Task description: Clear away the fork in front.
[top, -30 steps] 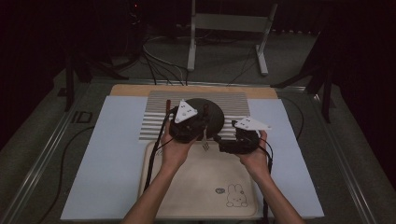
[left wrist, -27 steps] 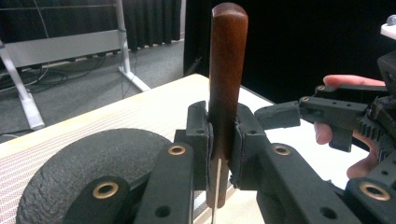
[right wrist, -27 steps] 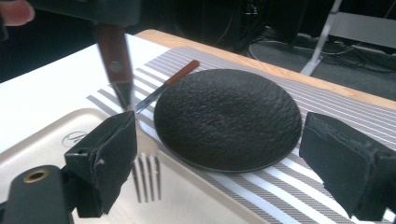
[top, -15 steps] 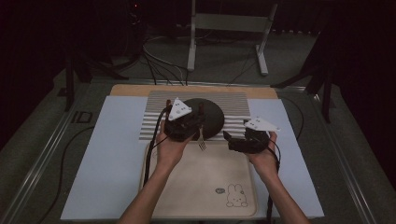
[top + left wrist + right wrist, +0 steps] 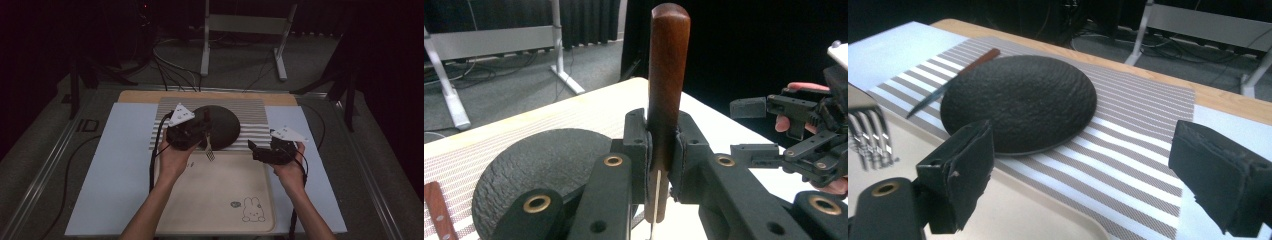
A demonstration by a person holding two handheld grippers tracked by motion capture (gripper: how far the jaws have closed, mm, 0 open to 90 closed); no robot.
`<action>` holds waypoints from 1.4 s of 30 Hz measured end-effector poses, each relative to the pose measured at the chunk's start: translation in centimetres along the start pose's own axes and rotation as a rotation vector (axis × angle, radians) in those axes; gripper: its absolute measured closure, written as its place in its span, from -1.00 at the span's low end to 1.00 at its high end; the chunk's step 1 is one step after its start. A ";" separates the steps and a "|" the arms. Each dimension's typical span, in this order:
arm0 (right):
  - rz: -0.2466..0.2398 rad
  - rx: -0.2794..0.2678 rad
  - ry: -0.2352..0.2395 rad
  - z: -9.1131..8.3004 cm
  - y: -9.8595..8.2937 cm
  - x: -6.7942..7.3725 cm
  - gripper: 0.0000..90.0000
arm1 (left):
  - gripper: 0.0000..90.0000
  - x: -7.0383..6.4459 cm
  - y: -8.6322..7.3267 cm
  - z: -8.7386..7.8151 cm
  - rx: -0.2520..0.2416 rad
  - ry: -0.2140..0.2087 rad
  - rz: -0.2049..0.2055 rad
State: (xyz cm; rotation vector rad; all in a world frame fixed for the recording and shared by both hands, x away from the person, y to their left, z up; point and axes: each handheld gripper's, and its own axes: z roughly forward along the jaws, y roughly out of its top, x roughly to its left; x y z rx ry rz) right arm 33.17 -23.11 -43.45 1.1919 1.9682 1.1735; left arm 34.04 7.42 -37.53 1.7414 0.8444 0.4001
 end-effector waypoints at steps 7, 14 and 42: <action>0.006 0.008 -0.023 -0.5 -0.6 -0.7 -0.76 | 0.79 0.9 -0.3 -1.4 0.002 0.005 -0.010; 0.012 0.010 -0.043 -1.0 -1.1 -1.5 -0.76 | 0.79 1.6 -0.7 -2.8 0.013 0.008 -0.017; 0.057 0.025 -0.099 -2.6 -3.0 -3.9 -0.76 | 0.78 4.1 -3.8 -6.7 0.081 -0.022 -0.061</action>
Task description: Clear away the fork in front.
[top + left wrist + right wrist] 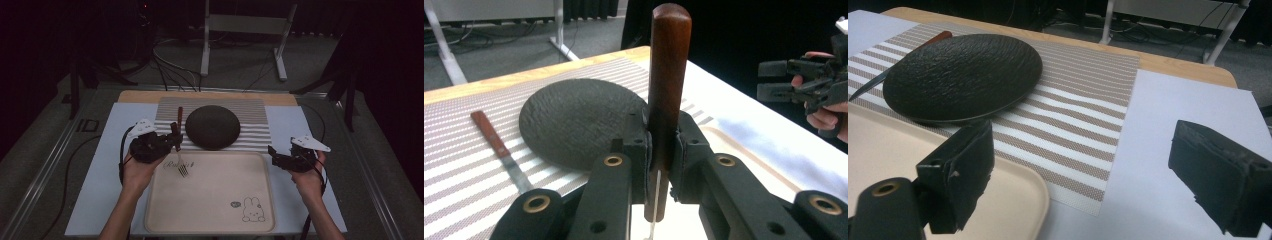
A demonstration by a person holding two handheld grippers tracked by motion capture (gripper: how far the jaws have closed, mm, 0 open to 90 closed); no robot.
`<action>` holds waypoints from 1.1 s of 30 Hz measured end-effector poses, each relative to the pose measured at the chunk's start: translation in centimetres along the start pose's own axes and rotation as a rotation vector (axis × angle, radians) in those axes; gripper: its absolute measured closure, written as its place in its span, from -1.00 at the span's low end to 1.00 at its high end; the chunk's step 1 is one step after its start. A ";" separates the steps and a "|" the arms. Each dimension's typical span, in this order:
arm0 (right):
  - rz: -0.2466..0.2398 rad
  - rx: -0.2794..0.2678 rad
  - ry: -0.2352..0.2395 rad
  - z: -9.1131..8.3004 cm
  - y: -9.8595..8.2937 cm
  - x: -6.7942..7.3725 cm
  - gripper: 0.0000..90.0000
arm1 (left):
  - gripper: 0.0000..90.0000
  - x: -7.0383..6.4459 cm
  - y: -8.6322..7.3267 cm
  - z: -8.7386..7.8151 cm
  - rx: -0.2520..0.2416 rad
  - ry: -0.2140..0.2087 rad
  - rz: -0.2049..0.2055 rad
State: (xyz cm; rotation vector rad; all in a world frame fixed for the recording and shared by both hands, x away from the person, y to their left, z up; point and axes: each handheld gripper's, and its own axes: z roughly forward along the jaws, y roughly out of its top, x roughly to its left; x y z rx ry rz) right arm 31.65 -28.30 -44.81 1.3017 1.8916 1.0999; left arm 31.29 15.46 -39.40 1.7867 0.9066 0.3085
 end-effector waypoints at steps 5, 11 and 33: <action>0.001 0.006 -0.005 0.0 -0.1 0.0 -0.76 | 0.78 0.4 -0.8 -0.8 0.014 -0.001 -0.008; 0.002 0.008 -0.009 -0.1 -0.1 -0.1 -0.76 | 0.78 0.7 -1.6 -2.0 0.029 0.003 -0.017; -0.029 0.019 -0.032 0.0 -0.3 0.4 -0.76 | 0.77 0.6 -4.5 -2.9 0.141 -0.070 -0.043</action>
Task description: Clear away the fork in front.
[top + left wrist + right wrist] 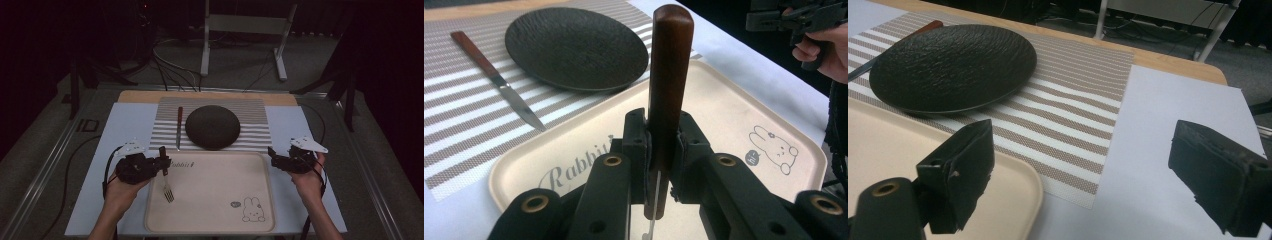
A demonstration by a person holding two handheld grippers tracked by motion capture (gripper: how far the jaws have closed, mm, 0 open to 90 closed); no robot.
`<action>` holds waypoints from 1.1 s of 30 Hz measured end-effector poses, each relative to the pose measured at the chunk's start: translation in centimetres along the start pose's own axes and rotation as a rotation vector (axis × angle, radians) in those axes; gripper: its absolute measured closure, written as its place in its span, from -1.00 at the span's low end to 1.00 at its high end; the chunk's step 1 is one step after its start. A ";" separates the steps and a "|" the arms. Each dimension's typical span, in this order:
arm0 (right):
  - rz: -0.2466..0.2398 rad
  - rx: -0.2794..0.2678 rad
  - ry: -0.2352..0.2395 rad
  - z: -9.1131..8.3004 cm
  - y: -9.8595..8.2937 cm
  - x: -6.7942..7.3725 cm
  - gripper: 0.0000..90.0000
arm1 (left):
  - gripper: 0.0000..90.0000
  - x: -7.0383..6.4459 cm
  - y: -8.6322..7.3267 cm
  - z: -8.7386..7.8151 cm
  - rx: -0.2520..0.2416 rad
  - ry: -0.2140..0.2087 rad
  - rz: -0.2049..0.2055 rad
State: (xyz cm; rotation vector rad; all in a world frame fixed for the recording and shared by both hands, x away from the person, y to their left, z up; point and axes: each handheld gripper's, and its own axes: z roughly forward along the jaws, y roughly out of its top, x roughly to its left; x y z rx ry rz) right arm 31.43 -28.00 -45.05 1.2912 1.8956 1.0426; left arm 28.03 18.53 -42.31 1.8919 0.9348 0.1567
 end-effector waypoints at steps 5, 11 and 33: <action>-0.003 0.003 -0.004 0.1 0.0 0.1 -0.76 | 0.74 1.1 0.2 1.5 0.001 0.019 -0.029; -0.008 0.004 -0.003 0.1 -0.1 0.1 -0.76 | 0.64 3.0 -0.2 4.1 0.061 0.057 -0.067; -0.008 0.004 -0.001 0.0 -0.1 0.2 -0.76 | 0.50 4.1 -4.5 3.9 0.191 0.102 -0.112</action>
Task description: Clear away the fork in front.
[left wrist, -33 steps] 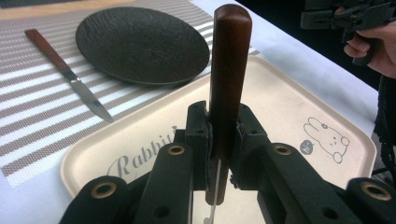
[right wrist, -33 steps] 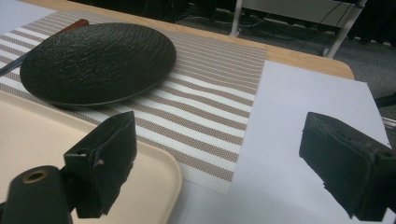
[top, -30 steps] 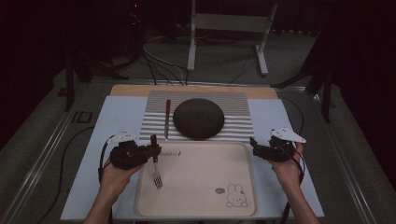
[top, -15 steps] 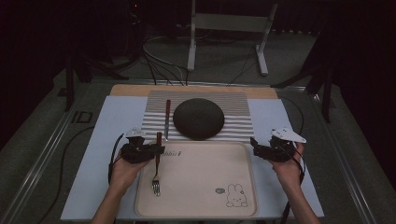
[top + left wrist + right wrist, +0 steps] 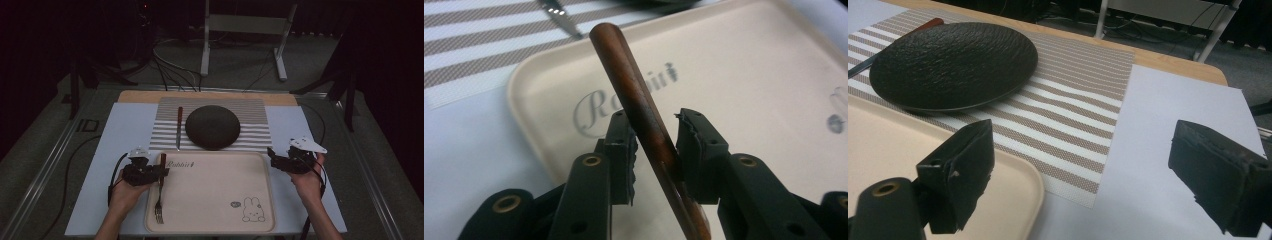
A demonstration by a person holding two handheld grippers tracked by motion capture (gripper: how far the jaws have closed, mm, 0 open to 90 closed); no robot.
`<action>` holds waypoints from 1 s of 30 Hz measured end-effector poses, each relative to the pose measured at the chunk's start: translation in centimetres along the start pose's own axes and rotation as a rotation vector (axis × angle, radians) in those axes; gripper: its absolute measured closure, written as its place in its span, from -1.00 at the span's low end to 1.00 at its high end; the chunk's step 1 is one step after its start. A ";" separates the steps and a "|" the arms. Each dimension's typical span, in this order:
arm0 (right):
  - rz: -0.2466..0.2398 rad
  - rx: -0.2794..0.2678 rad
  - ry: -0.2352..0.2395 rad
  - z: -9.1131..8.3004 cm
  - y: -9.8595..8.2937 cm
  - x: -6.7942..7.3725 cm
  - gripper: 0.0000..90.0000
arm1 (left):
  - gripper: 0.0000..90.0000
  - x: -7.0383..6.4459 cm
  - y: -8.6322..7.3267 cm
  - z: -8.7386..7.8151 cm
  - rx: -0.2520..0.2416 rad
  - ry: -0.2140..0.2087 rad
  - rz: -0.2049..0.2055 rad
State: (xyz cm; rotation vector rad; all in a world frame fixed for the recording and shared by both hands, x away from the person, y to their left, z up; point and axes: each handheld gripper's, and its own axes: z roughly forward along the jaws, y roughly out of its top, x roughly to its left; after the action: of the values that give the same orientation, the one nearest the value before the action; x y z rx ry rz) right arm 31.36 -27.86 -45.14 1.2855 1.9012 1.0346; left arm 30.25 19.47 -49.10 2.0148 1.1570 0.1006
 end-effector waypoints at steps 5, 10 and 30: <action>0.000 -0.003 -0.001 -0.1 0.0 0.0 -0.76 | 0.38 0.5 -0.1 -0.4 -0.014 0.057 -0.022; 0.004 -0.004 -0.001 -0.2 0.0 -0.1 -0.76 | 0.29 0.6 0.1 -1.4 -0.072 0.098 -0.030; 0.002 -0.036 0.027 -1.7 -0.7 0.1 -0.76 | -0.85 -0.1 2.2 -7.7 -0.460 0.274 0.041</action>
State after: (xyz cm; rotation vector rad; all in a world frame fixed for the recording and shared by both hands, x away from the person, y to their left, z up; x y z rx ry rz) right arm 29.65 -28.33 -44.89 1.2602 1.8930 1.0870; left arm 28.45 23.33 -42.37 1.6450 1.1340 0.6229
